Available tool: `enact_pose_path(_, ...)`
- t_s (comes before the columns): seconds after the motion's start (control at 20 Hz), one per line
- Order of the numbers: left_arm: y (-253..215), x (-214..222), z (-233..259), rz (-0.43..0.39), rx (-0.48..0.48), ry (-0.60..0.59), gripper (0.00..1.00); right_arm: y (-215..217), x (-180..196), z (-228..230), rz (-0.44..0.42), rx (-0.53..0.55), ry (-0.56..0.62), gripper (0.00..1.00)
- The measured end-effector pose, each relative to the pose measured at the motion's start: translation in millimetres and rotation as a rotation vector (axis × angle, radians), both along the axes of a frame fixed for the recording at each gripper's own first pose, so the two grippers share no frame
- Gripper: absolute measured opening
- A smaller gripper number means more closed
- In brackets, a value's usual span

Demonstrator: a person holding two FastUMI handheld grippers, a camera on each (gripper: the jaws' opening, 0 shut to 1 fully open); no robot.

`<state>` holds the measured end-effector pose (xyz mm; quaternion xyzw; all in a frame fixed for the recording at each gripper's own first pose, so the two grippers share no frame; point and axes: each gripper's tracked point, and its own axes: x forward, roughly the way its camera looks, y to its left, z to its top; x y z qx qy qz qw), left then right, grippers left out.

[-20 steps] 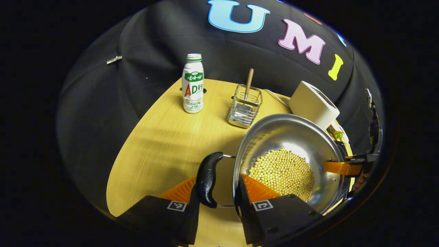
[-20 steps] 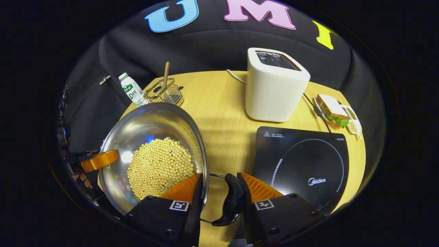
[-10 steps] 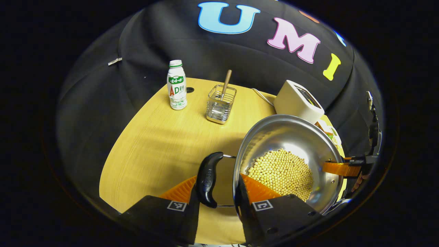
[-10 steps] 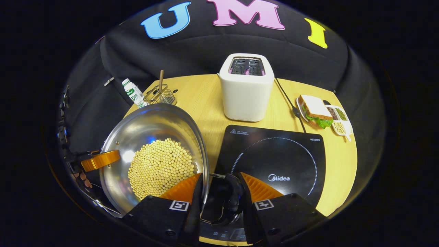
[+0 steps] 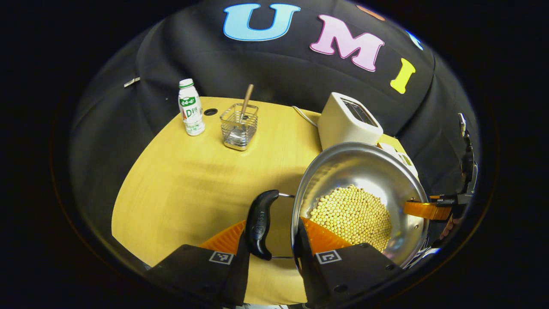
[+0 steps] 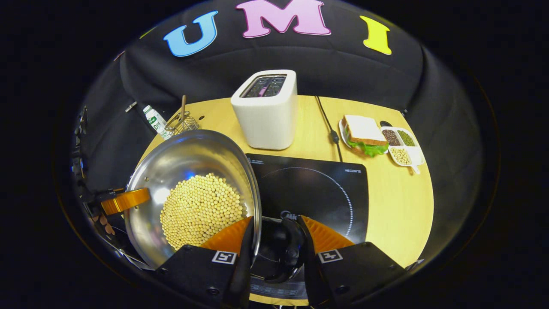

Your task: First push the handle of the pot to place it horizontally, then grasp the pot with both hands and set it on the induction cooktop.

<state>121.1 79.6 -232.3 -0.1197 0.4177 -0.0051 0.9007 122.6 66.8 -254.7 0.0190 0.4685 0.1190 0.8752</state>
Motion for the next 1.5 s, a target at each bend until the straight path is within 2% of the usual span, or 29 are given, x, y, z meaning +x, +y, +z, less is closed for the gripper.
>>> enact_pose_path(0.55, -82, 27, -4, -0.06, 0.011, 0.004, 0.55, -87, 13, -14, -0.056, 0.012, 0.006, 0.54)
enact_pose_path(0.6, -89, 29, -5, -0.063, 0.011, 0.005, 0.55, -93, 15, -15, -0.06, 0.013, 0.008, 0.58)
enact_pose_path(0.65, -94, 32, -6, -0.066, 0.011, 0.008, 0.55, -98, 16, -17, -0.063, 0.014, 0.011, 0.53)
enact_pose_path(0.75, -104, 36, -8, -0.068, 0.012, 0.01, 0.55, -109, 19, -21, -0.066, 0.016, 0.016, 0.54)
enact_pose_path(0.8, -108, 36, -10, -0.069, 0.012, 0.01, 0.55, -114, 20, -23, -0.067, 0.017, 0.017, 0.58)
enact_pose_path(0.85, -111, 38, -12, -0.071, 0.011, 0.011, 0.55, -118, 21, -24, -0.068, 0.018, 0.019, 0.54)
enact_pose_path(1.4, -137, 48, -25, -0.058, 0.009, 0.015, 0.55, -141, 34, -45, -0.065, 0.032, 0.033, 0.53)
enact_pose_path(1.45, -138, 48, -27, -0.056, 0.008, 0.015, 0.54, -141, 35, -46, -0.064, 0.033, 0.032, 0.58)
enact_pose_path(1.5, -138, 50, -27, -0.051, 0.007, 0.008, 0.55, -141, 37, -47, -0.064, 0.036, 0.025, 0.55)
